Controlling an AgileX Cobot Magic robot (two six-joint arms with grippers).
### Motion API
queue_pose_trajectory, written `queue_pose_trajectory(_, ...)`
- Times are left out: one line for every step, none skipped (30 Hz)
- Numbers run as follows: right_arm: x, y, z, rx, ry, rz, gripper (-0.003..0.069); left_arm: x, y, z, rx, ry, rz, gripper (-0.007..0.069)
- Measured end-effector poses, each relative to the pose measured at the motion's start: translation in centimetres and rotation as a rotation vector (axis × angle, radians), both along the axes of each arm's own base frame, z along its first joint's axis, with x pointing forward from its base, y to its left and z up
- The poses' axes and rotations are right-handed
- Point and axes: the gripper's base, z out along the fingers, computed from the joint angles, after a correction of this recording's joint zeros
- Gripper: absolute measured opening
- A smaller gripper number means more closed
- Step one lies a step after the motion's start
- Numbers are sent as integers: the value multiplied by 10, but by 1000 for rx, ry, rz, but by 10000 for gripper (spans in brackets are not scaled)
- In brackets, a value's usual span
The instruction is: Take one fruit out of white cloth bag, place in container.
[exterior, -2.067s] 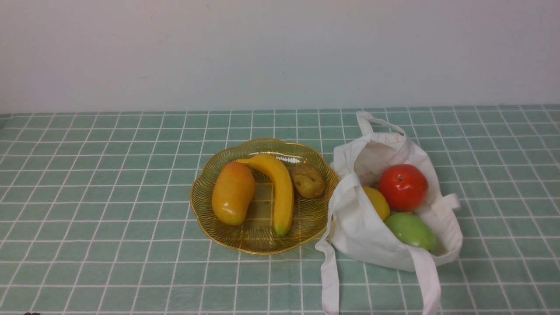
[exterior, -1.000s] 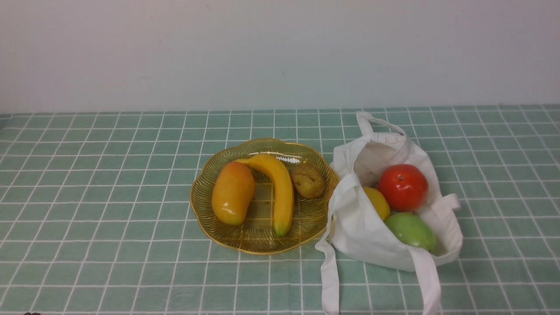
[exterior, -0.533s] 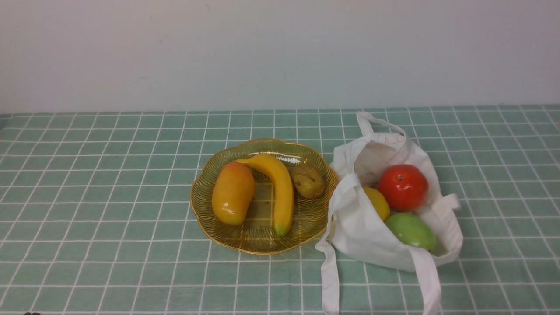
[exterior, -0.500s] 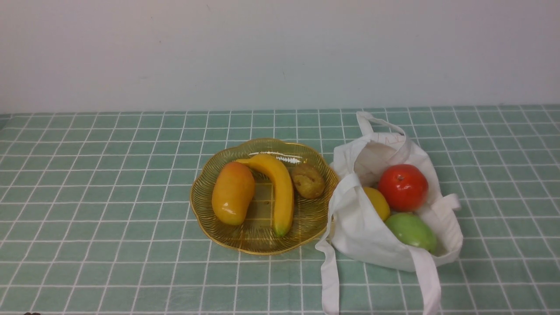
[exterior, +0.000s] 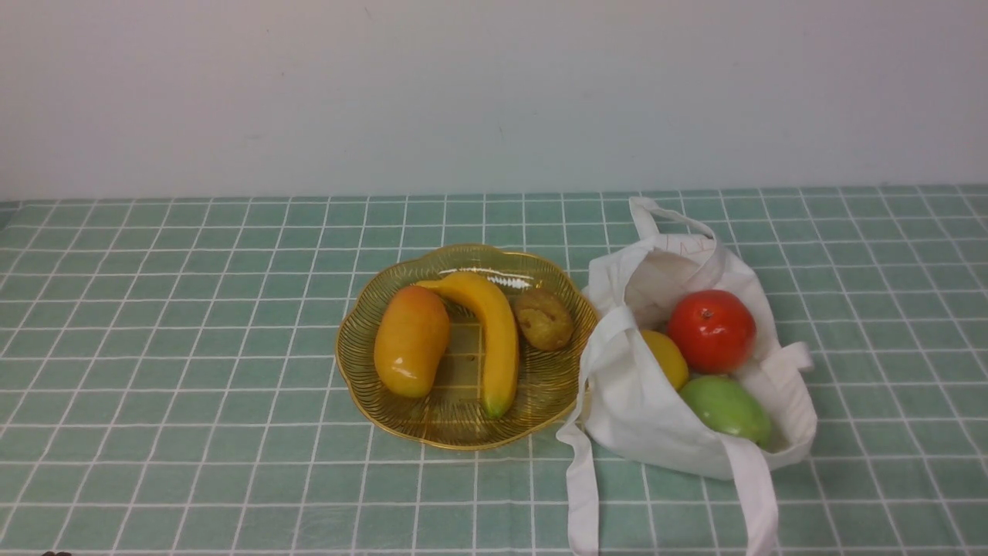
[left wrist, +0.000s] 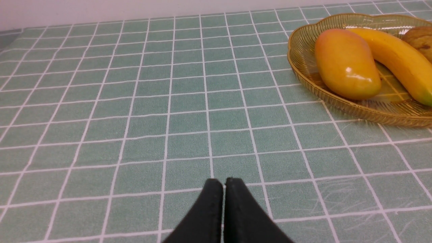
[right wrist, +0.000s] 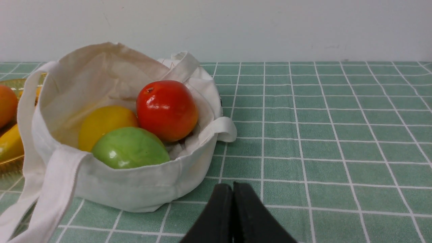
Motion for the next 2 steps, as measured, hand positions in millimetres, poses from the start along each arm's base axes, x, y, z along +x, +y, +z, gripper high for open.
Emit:
queue_pose_trajectory(0,0,0,0,0,0,-15,0,0,0,0,0,0,-8)
queue_pose_trajectory(0,0,0,3,0,-1,-15,0,0,0,0,0,0,-8)
